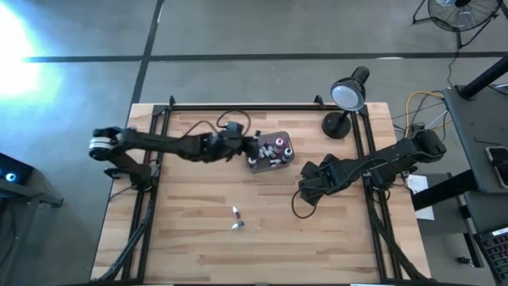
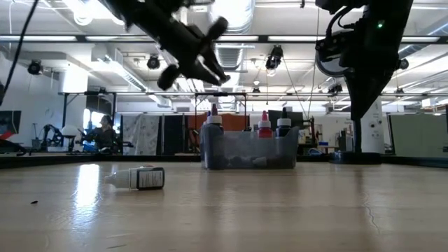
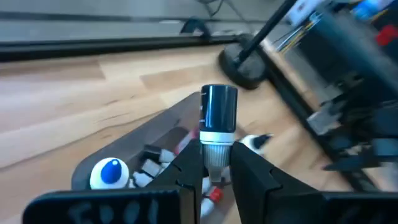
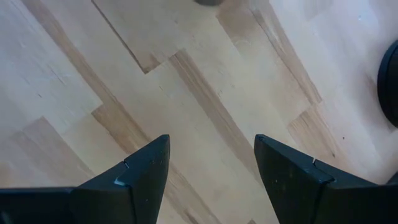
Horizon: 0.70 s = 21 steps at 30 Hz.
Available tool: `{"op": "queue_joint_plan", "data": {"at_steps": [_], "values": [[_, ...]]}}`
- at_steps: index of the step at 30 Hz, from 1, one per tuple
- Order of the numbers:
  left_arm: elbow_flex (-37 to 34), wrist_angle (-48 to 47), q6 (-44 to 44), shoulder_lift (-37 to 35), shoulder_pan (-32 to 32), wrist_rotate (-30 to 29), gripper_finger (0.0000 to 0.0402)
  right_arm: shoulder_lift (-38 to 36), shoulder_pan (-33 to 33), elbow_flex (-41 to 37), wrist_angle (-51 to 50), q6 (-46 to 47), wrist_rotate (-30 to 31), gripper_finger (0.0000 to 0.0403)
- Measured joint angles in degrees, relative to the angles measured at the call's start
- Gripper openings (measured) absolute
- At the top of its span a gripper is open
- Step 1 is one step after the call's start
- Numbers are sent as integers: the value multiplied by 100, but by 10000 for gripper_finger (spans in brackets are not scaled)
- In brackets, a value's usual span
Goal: Pick & Place food coloring
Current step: Put the small black food coloring bottle into the black transparent bin, then put the small red food coloring bottle into the black transparent bin
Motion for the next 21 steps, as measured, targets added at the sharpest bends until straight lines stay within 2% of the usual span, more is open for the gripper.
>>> {"op": "queue_joint_plan", "data": {"at_steps": [6, 8, 13, 17, 21], "values": [[564, -53, 9, 723, -4, 311, 57, 0, 11, 2, -41, 98, -59, 228], [809, -338, 34, 867, -31, 345, 71, 0, 23, 4, -36, 172, -66, 228], [1454, -1768, 170, 985, -38, 331, 118, 0, 24, 4, -44, 167, -58, 228], [2027, -3165, 237, 949, -151, 312, 138, 0, 22, 4, -37, 32, -21, 228], [2229, -3568, 1333, 651, -672, 785, 141, 0, 22, 4, 64, -330, -20, 228]]}}
